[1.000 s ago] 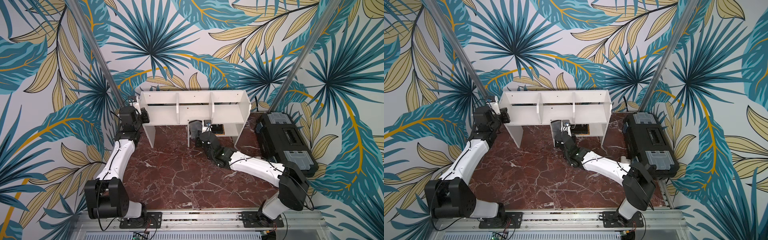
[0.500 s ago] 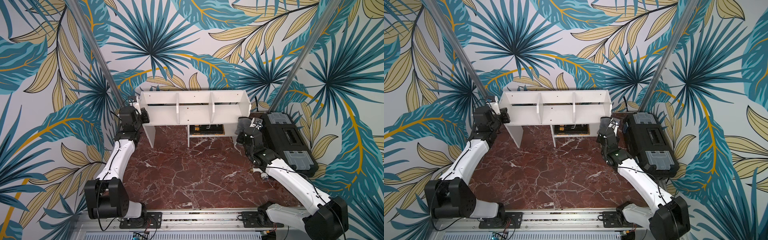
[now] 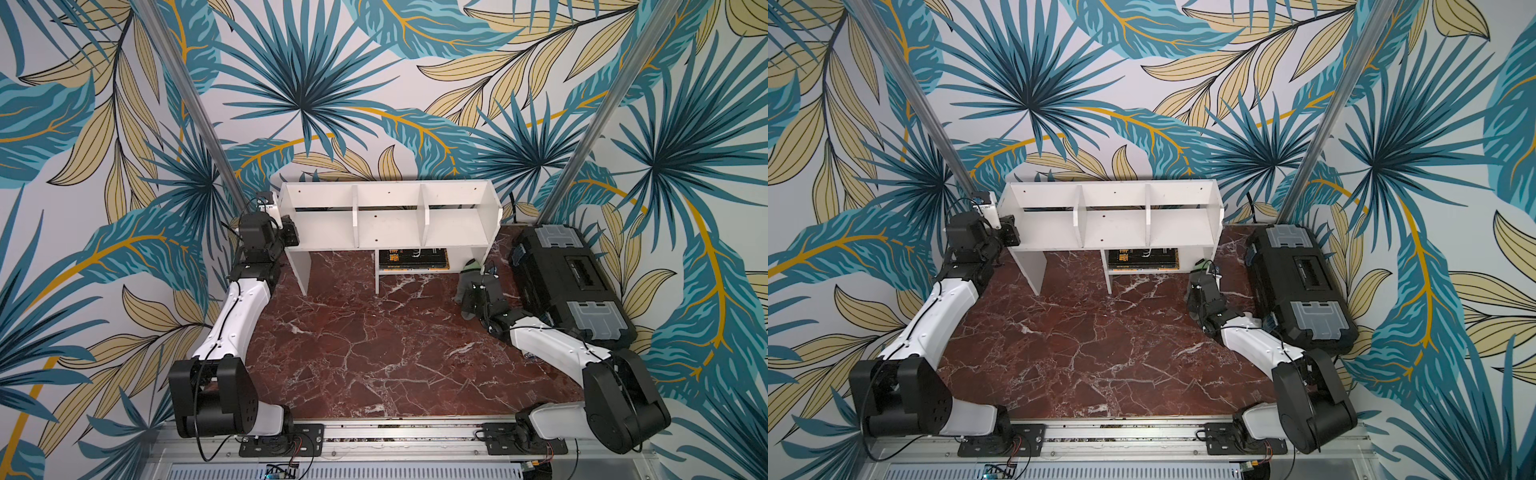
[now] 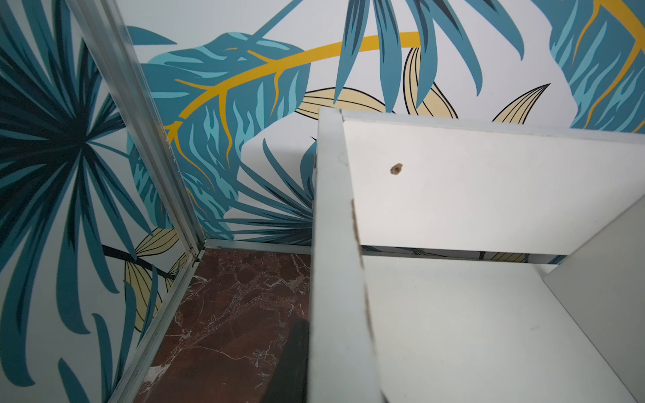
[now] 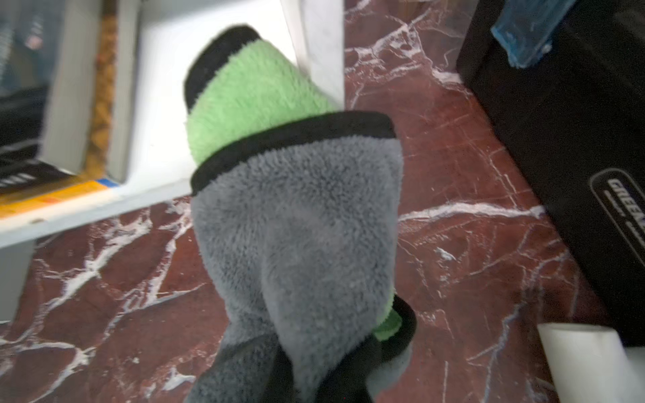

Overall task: Wipe the bookshelf clean with a cloth
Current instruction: Wipe the dust from the shelf.

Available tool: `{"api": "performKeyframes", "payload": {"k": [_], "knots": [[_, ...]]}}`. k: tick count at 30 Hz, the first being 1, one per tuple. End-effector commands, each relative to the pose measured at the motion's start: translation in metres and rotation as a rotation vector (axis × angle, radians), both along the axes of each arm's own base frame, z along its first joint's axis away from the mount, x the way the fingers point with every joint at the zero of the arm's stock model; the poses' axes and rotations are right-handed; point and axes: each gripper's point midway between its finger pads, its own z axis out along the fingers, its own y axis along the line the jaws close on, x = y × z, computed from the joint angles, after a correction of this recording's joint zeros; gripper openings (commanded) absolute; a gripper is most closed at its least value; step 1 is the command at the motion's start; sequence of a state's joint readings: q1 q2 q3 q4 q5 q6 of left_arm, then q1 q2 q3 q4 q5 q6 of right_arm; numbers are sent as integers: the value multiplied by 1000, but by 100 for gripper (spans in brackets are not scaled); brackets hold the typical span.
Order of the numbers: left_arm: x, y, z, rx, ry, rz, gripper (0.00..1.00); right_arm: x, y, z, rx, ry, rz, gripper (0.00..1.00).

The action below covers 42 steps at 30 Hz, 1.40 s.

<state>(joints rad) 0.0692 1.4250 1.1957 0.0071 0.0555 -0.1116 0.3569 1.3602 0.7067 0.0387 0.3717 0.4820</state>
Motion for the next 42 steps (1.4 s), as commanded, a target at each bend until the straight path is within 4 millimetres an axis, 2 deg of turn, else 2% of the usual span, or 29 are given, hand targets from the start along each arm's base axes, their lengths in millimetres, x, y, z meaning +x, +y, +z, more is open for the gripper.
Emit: {"api": "performKeyframes", "payload": {"k": [1,3,8,15,18,21,24,28,31,33,37,42], "knots": [[-4,-18,-40,-191,127,-63,0,5,27,28,82,-96,63,0],[-4,-18,-40,-190,127,-62,0,3,50,30,94,-111,112,0],[-5,-18,-40,-187,130,-64,0,-3,126,35,105,-154,240,0],[-4,-19,-41,-189,131,-65,0,-8,239,34,154,-135,432,0],[-4,-18,-42,-189,131,-64,0,-6,259,36,157,-113,459,0],[-4,-18,-42,-192,132,-60,0,-6,250,55,115,-118,442,0],[-4,-18,-42,-198,133,-60,0,-8,223,93,12,-144,395,0],[-4,-19,-39,-201,125,-64,0,-22,164,160,-158,-168,294,0],[-4,-20,-39,-206,129,-68,0,-24,118,210,-203,-189,226,0],[-4,-20,-39,-207,130,-69,0,-23,92,229,-210,-160,191,0],[-5,-20,-38,-206,127,-67,0,-7,63,247,-152,-93,145,0],[-7,-21,-35,-211,126,-72,0,24,61,249,-92,-33,134,0]]}}
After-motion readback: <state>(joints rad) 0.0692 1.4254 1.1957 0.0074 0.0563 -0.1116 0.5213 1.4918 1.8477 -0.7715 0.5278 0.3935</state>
